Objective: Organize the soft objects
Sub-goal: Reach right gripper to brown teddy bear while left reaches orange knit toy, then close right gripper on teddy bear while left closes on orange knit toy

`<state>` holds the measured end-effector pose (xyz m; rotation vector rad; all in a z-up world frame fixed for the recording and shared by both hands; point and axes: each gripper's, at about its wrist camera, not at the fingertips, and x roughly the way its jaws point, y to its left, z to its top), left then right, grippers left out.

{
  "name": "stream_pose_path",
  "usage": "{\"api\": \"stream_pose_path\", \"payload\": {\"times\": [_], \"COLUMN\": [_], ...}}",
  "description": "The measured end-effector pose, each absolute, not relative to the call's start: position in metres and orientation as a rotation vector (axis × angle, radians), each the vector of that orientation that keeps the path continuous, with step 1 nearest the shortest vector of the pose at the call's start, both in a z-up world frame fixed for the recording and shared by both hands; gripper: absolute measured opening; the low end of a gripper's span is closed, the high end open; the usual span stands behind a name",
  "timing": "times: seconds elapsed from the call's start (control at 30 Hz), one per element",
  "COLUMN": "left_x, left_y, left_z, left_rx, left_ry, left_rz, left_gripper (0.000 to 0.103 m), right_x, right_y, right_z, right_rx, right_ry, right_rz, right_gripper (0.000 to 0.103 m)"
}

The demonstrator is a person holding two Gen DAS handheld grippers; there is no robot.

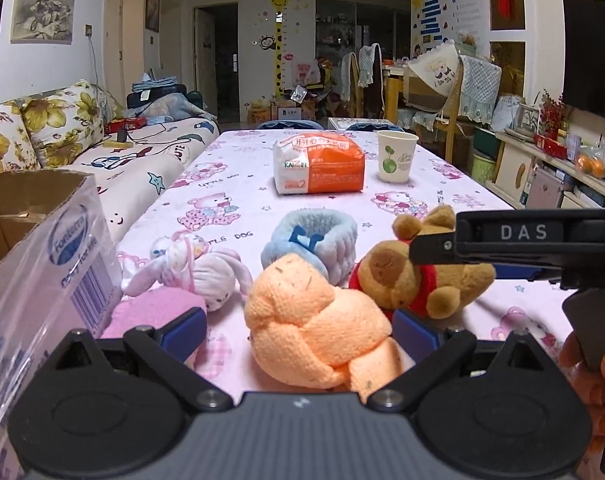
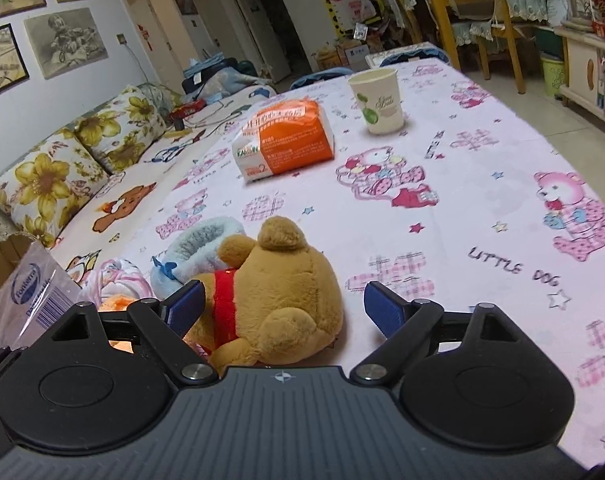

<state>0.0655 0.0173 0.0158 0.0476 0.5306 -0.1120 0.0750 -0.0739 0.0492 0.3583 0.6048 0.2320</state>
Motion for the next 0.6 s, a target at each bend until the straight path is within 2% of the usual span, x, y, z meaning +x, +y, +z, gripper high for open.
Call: {"api": "stream_pose_path", "payload": {"times": [0.23, 0.33, 0.5, 0.53, 0.57, 0.6], "left_x": [0.0728, 0.0733, 0.0731, 0.0730, 0.0736, 0.0740], "left_y": [0.0135, 0.0151, 0.0116, 0.0113, 0.0124, 0.0134], "left_z": [0.0121, 0.0118, 0.0132, 0.0141, 0.0153, 0.0163], "left_rx": [0.063, 0.055, 0.051, 0.045, 0.037, 0.027], "left_ry": [0.542, 0.546, 0.552, 0.558, 0.564, 0.571], "left_rz": [-0.148, -0.162, -0.188, -0.186, -0.183, -0.180], "left_gripper": [0.096, 0.090, 0.072, 0.071, 0.068, 0.066], "right_x": [0.0758, 0.0749, 0.0736, 0.0737, 0.0729, 0.0727], "right_y": [-0.0689, -0.0685, -0.0694, -0.0698, -0.0708, -0.0709], "right_z": [0.0427, 0.0419, 0.0416, 0.0410, 0.0411, 0.0415], "right_rx": [0.419, 0.439, 0.479, 0.497, 0.514, 0.523], "right_ry": [0.633, 0.635, 0.636, 0.637, 0.636, 0.635], "right_rz": [0.307, 0.325, 0.332, 0.338, 0.349, 0.352], "right_gripper": [0.103, 0.103, 0.103, 0.100, 0.092, 0.091]}}
